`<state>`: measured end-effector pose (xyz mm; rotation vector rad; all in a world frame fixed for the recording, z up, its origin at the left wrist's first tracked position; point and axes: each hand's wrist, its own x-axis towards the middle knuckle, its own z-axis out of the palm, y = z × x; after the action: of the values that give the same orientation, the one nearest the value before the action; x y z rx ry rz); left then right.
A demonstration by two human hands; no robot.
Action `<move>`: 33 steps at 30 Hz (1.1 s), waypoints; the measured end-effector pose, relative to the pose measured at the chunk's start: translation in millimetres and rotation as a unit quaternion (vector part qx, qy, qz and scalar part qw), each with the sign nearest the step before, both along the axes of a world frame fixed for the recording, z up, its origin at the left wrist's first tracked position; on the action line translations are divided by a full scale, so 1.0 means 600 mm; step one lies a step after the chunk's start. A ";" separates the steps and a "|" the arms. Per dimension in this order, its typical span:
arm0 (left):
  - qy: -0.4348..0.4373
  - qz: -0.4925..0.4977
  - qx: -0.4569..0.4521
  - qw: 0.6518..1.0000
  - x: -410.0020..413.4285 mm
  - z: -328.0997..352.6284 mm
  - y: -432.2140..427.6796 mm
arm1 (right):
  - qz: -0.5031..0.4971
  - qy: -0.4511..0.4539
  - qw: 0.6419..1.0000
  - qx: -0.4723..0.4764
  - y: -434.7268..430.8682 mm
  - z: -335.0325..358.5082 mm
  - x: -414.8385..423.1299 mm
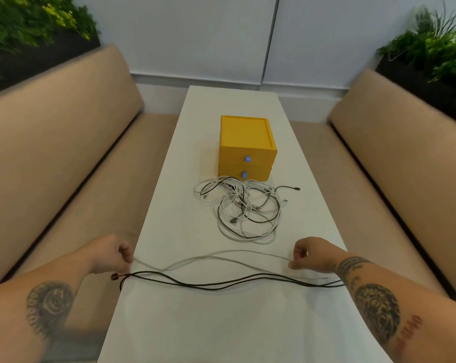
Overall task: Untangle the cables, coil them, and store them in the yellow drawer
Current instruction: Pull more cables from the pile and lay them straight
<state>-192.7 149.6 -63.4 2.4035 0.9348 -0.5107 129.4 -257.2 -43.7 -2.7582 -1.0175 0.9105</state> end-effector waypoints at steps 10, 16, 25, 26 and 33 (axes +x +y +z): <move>-0.071 -0.048 -0.054 0.995 0.076 0.011 -0.057 | 0.049 0.018 0.998 0.028 0.072 -0.028 -0.062; -0.018 -0.163 -0.027 0.986 0.122 -0.006 -0.150 | 0.112 -0.034 0.993 0.007 0.107 -0.048 -0.102; -0.016 -0.143 -0.077 0.987 0.143 -0.015 -0.142 | 0.079 0.032 0.996 0.014 0.101 -0.051 -0.104; -0.031 -0.133 -0.095 0.986 0.149 -0.013 -0.139 | 0.078 0.037 0.996 0.013 0.100 -0.046 -0.101; -0.135 -0.104 -0.075 0.983 0.234 -0.008 -0.136 | 0.016 0.029 0.997 0.073 0.103 -0.017 -0.050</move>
<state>-52.5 68.1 -68.4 2.3679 0.5137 -0.3060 99.7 -195.4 -54.1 -2.5891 -1.0767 0.8772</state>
